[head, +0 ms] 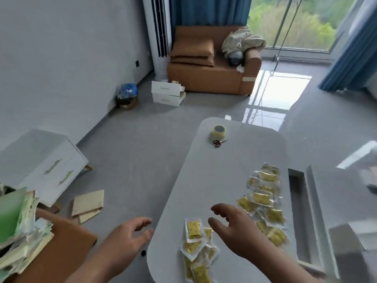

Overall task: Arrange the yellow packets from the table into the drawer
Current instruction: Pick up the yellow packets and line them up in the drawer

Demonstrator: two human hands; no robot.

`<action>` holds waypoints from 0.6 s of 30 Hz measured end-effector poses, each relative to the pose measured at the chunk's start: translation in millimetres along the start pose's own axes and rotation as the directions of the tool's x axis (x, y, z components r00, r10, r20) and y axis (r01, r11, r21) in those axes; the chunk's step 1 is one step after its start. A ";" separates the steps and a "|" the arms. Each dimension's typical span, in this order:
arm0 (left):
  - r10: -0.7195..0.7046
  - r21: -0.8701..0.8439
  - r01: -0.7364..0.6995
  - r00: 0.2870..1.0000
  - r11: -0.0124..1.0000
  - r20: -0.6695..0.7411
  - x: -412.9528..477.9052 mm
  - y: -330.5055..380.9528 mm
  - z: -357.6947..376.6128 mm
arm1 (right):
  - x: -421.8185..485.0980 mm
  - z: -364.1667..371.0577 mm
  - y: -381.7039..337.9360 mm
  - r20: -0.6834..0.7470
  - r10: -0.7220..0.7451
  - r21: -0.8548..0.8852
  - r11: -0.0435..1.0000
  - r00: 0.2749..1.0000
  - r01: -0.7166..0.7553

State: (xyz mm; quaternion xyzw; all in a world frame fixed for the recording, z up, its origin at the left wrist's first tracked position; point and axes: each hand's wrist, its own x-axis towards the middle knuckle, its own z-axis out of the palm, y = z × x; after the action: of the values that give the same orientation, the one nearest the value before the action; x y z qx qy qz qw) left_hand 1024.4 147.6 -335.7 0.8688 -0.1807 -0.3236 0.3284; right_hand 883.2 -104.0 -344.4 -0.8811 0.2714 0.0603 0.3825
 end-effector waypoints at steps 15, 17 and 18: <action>-0.035 0.181 -0.071 0.851 0.981 0.524 223.5 -60.6 131.5 | 68.5 140.0 118.3 -0.041 0.537 0.238 0.824 0.843 -0.514; -0.121 0.215 0.012 0.857 0.977 0.502 248.4 -84.5 162.0 | 84.4 170.9 142.5 -0.024 0.585 0.291 0.780 0.811 -0.554; -0.188 0.200 0.100 0.851 0.975 0.490 260.2 -96.7 177.3 | 91.9 185.4 154.5 -0.016 0.598 0.305 0.766 0.801 -0.566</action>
State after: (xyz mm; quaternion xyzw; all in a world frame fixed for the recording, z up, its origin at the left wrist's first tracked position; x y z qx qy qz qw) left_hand 1102.2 -0.4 -619.5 0.7890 -0.2212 -0.5473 0.1703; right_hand 898.7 -99.2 -602.1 -0.6907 0.5580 0.0869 0.4517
